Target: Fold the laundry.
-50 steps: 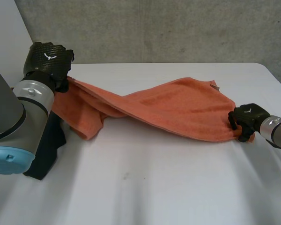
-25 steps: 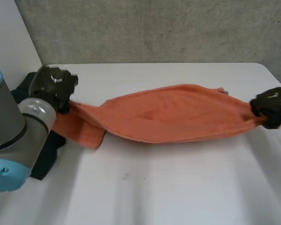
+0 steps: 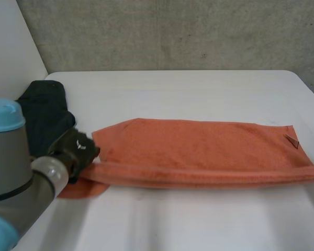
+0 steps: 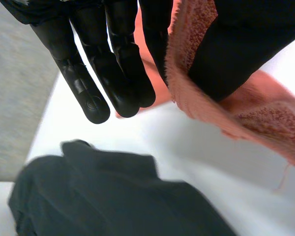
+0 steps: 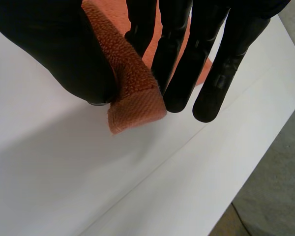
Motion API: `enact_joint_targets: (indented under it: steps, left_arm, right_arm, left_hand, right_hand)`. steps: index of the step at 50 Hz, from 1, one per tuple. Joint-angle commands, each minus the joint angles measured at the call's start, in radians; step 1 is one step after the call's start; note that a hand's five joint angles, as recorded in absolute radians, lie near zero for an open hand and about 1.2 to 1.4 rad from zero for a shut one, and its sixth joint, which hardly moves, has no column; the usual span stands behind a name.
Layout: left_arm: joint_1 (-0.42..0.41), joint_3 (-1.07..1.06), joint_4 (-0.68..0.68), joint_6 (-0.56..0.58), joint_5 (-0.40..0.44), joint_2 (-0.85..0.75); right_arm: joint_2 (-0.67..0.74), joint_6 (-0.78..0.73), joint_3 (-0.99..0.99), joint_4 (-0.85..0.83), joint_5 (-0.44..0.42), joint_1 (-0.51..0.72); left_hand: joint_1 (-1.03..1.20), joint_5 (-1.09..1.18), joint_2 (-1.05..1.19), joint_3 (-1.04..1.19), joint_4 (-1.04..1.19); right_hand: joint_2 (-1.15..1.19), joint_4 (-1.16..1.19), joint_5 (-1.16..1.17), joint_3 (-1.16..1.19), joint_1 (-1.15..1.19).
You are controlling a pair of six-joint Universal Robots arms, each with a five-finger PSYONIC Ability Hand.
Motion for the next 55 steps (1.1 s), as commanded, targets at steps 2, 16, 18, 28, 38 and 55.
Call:
enact_joint_targets:
  steps: [2,16,18,28,38,55]
  left_arm:
    - [0.0,0.183,0.249,0.007,-0.015,-0.238]
    - [0.016,0.677,0.729,0.013,-0.025,-0.43]
    - [0.017,0.72,0.817,0.012,-0.024,-0.429]
    - [0.033,0.833,0.981,-0.117,-0.029,-0.375]
    - [0.057,0.493,0.964,-0.226,0.042,-0.34]
    - [0.03,0.126,0.85,-0.061,0.08,-0.477]
  right_arm:
    - [0.19,0.218,-0.114,-0.207,0.044,0.142]
    - [0.365,0.492,-0.654,-0.604,0.251,0.405]
    - [0.365,0.563,-0.746,-0.719,0.263,0.423]
    - [0.331,0.675,-0.829,-0.986,0.334,0.441]
    - [0.361,0.667,-0.623,-0.946,0.267,0.475]
    - [0.54,0.5,-0.42,-0.525,0.154,0.416]
  left_hand:
    - [0.241,0.251,0.197,0.202,0.195]
    - [0.241,0.251,0.197,0.202,0.195]
    - [0.241,0.251,0.197,0.202,0.195]
    - [0.241,0.251,0.197,0.202,0.195]
    - [0.241,0.251,0.197,0.202,0.195]
    - [0.241,0.251,0.197,0.202,0.195]
  right_hand:
    - [0.227,0.207,0.248,0.226,0.42]
    - [0.227,0.207,0.248,0.226,0.42]
    - [0.227,0.207,0.248,0.226,0.42]
    - [0.227,0.207,0.248,0.226,0.42]
    - [0.227,0.207,0.248,0.226,0.42]
    - [0.227,0.207,0.248,0.226,0.42]
